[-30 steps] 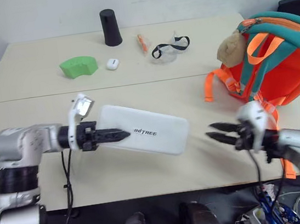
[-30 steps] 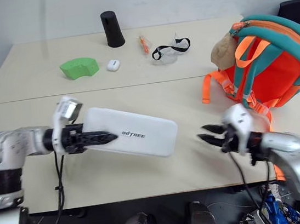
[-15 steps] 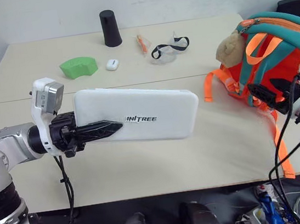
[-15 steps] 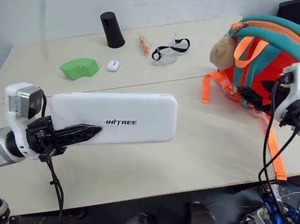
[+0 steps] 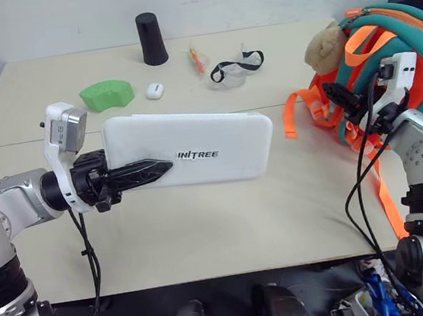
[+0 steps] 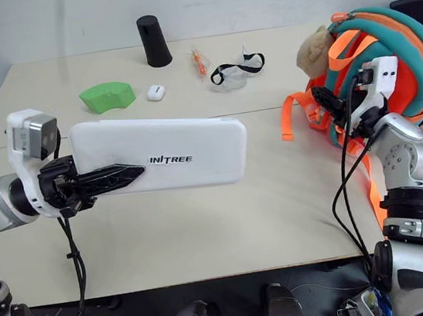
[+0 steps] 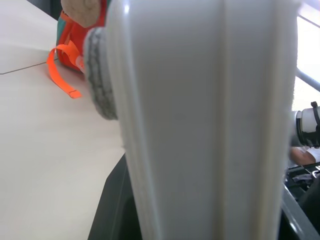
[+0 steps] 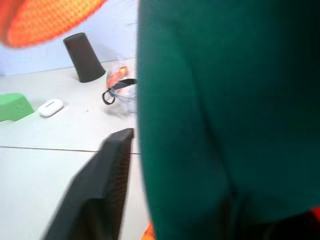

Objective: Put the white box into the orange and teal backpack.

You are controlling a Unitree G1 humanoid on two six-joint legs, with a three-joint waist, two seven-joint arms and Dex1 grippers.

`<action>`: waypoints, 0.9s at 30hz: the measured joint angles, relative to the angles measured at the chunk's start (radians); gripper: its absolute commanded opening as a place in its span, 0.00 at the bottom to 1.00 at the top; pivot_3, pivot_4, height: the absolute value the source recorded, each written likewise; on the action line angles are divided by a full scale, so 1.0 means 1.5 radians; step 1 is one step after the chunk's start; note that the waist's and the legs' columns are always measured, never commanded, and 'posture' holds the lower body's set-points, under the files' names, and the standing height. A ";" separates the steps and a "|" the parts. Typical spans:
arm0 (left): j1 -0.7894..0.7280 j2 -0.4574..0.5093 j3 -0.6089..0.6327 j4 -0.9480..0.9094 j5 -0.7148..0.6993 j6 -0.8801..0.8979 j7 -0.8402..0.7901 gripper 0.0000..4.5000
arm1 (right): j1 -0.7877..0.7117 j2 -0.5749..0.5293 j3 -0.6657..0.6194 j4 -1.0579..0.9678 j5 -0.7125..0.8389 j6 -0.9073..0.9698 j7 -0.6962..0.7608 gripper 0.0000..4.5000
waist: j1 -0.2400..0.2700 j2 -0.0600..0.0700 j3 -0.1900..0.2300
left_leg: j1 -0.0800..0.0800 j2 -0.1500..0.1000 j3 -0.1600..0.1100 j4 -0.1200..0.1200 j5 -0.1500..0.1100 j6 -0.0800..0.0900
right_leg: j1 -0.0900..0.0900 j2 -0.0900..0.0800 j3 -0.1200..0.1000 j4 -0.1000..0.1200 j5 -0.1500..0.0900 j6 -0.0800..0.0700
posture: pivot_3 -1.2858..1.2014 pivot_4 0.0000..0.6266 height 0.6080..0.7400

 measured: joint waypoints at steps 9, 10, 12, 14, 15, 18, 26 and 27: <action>-0.014 0.001 -0.012 0.041 -0.002 -0.033 0.026 0.30 | 0.058 -0.015 0.009 -0.093 0.063 0.036 0.107 0.01 | 0.000 0.000 0.000 | 0.001 0.000 0.000 0.000 0.000 0.000 | 0.000 0.000 0.000 0.000 0.000 0.000 | 0.52 0.24 1.00; -0.018 0.004 -0.013 0.052 0.003 -0.042 0.026 0.30 | 0.068 -0.022 0.008 -0.120 0.087 0.055 0.124 0.01 | 0.001 0.000 0.000 | 0.001 0.000 0.000 -0.001 0.000 0.000 | 0.000 0.000 0.000 0.000 0.000 0.000 | 0.52 0.24 1.00; -0.036 0.009 -0.024 0.081 0.015 -0.055 0.024 0.30 | 0.101 -0.052 0.002 -0.185 0.146 0.105 0.161 0.01 | 0.001 0.001 0.001 | 0.000 0.000 0.000 -0.001 0.000 0.000 | 0.000 0.000 0.000 0.000 0.000 0.000 | 0.52 0.24 1.00; -0.054 0.025 -0.032 0.115 0.036 -0.073 0.019 0.30 | 0.151 -0.100 -0.006 -0.270 0.220 0.170 0.208 0.01 | 0.005 0.001 0.001 | 0.000 0.000 0.000 -0.003 0.000 0.000 | 0.000 0.000 -0.001 -0.001 0.000 0.000 | 0.52 0.24 1.00; -0.060 0.033 -0.032 0.130 0.045 -0.082 0.014 0.30 | 0.175 -0.123 -0.011 -0.307 0.252 0.198 0.227 0.01 | 0.006 0.001 0.001 | 0.000 0.000 0.000 -0.004 0.000 0.000 | 0.000 0.000 -0.001 -0.002 0.000 0.000 | 0.52 0.24 1.00; -0.083 0.041 -0.047 0.157 0.068 -0.106 -0.005 0.30 | 0.231 -0.180 -0.022 -0.400 0.341 0.263 0.271 0.01 | 0.008 0.001 0.001 | 0.001 0.000 0.001 -0.006 0.000 0.000 | 0.000 0.000 0.000 -0.003 0.000 0.000 | 0.52 0.24 1.00; -0.140 0.042 -0.095 0.185 0.108 -0.155 -0.074 0.30 | 0.257 -0.279 -0.049 -0.494 0.525 0.341 0.309 0.01 | 0.016 -0.001 0.002 | 0.001 0.000 0.001 -0.006 0.000 0.000 | 0.000 0.000 0.000 -0.003 0.000 0.000 | 0.52 0.24 1.00; -0.140 0.044 -0.101 0.187 0.112 -0.159 -0.083 0.30 | 0.257 -0.284 -0.049 -0.496 0.543 0.345 0.308 0.01 | 0.017 -0.001 0.002 | 0.001 0.000 0.001 -0.006 0.000 0.000 | 0.000 0.000 0.000 -0.003 0.000 0.000 | 0.52 0.24 1.00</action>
